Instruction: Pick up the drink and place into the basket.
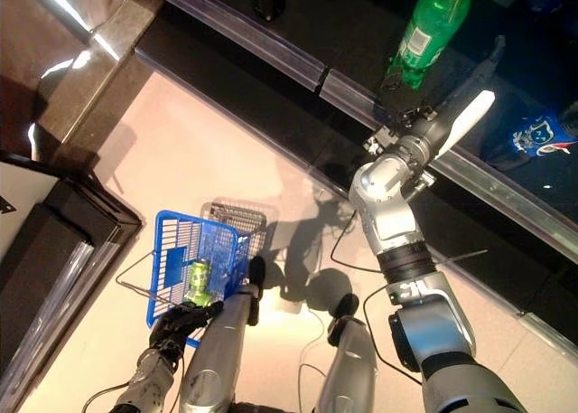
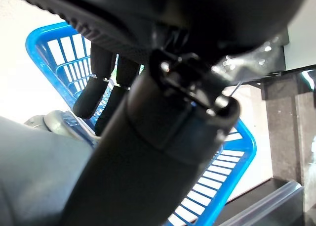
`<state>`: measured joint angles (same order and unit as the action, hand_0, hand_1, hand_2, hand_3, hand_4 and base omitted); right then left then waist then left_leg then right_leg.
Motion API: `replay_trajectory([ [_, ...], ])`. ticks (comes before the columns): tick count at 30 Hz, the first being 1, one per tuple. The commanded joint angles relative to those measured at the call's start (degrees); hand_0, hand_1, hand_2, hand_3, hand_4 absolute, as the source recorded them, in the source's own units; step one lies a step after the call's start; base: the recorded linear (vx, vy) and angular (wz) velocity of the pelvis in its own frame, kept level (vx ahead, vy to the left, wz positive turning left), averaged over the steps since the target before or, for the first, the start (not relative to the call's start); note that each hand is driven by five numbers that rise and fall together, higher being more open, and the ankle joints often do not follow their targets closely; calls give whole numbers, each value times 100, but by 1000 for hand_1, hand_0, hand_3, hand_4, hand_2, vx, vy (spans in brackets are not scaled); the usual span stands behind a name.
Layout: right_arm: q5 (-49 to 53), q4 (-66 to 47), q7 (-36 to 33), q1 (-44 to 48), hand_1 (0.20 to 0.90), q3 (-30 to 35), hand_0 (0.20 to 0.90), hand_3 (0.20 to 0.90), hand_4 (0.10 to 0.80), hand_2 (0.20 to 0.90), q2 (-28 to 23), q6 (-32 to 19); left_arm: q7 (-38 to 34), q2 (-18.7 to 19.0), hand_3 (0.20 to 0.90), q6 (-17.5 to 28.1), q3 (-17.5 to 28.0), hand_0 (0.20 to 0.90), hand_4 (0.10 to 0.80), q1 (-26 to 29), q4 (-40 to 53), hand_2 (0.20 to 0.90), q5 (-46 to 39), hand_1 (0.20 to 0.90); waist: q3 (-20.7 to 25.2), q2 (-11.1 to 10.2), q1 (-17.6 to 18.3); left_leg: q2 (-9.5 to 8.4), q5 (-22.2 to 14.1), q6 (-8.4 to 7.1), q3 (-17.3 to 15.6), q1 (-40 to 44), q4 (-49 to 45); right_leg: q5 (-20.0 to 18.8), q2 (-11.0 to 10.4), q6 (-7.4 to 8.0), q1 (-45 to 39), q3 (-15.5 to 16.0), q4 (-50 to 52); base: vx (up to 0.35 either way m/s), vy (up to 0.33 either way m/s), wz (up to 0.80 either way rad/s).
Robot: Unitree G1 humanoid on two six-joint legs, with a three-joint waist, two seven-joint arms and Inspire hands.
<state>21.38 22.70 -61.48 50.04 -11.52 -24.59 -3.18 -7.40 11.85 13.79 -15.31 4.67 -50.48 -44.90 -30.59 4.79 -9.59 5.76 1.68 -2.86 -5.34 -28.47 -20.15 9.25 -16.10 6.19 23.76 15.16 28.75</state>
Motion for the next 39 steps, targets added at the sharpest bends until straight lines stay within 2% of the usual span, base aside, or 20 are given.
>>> replay_trajectory([
  [1,-29,-130,16,876,900,152,900,900,800,900,-582,-565,71,130,200,206,-418,300,100,-345,551,300,27,300,80,19,-141,32,-199,37,286,-12,-315,-689,-50,-190,23,86,-337,0,0,0],
  [10,114,111,255,1310,900,46,900,900,800,900,-722,-531,59,169,200,215,-453,300,100,-374,628,300,40,300,80,30,-228,-54,-220,101,321,-156,-308,-669,-93,-180,220,101,-229,0,0,0],
  [17,-24,-21,627,1487,900,-50,900,900,800,900,-808,-323,43,195,200,184,-435,300,100,-378,666,300,-8,300,80,11,-249,-100,-219,145,301,-192,-264,-672,-97,-168,302,100,-201,1,7,2],
  [28,-152,402,356,1896,900,-190,900,900,800,900,-1160,-281,86,322,200,144,-418,300,100,-371,672,300,-23,300,80,-25,-328,-151,-250,176,343,-273,-295,-664,-133,-146,366,166,-144,0,0,0],
  [29,-128,433,351,1908,731,-190,731,702,602,731,-1183,-295,89,330,200,153,-424,300,100,-378,673,300,-26,300,80,-28,-331,-152,-252,178,346,-275,-293,-663,-132,-147,366,170,-144,-9,-8,3],
  [30,-112,460,334,1918,465,-191,465,392,292,465,-1203,-301,90,338,200,159,-429,300,100,-384,672,300,-27,300,80,-31,-334,-152,-255,180,349,-277,-292,-662,-131,-147,366,174,-145,-19,-10,5],
  [31,-70,566,256,1965,300,-186,300,200,100,300,-1252,-323,73,366,200,144,-437,300,100,-390,713,300,-17,300,80,-36,-347,-161,-265,195,357,-303,-300,-656,-133,-146,400,178,-117,-24,-11,6],
  [38,155,888,254,2086,300,-268,300,200,100,300,-1445,-441,156,426,200,170,-420,300,100,-397,690,300,-50,300,80,-37,-358,-186,-309,225,362,-339,-357,-629,-136,-161,433,190,-65,-6,1,5],
  [39,249,1034,231,2098,300,-299,300,200,100,300,-1497,-542,179,433,200,175,-442,300,100,-428,686,300,-61,300,80,-23,-357,-205,-465,192,389,-228,-400,-492,-138,-99,347,122,0,42,11,3],
])
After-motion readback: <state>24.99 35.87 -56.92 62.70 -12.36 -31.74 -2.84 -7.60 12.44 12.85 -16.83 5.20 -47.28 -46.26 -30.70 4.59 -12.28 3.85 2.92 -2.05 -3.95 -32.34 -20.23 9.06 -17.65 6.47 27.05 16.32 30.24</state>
